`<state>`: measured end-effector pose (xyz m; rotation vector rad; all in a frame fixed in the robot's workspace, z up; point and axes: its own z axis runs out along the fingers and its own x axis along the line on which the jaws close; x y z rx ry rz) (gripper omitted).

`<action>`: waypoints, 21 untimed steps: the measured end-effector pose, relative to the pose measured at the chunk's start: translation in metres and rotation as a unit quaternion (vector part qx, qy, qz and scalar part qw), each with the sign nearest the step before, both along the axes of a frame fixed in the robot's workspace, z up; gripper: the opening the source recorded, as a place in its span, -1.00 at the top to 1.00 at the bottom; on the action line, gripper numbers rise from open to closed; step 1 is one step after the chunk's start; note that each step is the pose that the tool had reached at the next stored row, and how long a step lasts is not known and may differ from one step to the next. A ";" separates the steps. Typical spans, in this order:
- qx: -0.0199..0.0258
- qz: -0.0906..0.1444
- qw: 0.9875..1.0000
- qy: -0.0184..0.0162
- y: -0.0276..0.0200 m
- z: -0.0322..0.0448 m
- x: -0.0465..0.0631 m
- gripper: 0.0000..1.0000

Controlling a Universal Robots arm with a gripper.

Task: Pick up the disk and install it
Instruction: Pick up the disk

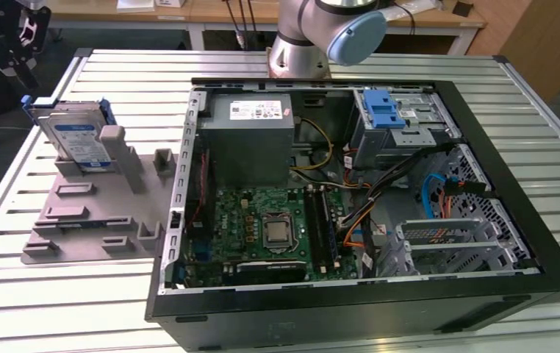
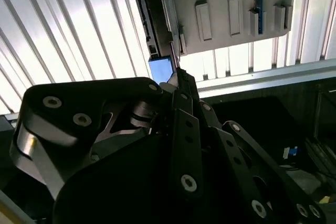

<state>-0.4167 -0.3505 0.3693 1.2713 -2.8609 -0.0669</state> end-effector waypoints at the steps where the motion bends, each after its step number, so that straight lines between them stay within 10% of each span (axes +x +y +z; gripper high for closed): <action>1: 0.000 0.006 1.000 0.000 0.0000 0.0000 0.000 0.79; 14: 0.001 0.101 0.995 -0.001 0.0000 -0.0006 0.000 0.79; 21: 0.001 0.166 0.986 -0.003 0.0000 -0.0009 0.000 0.79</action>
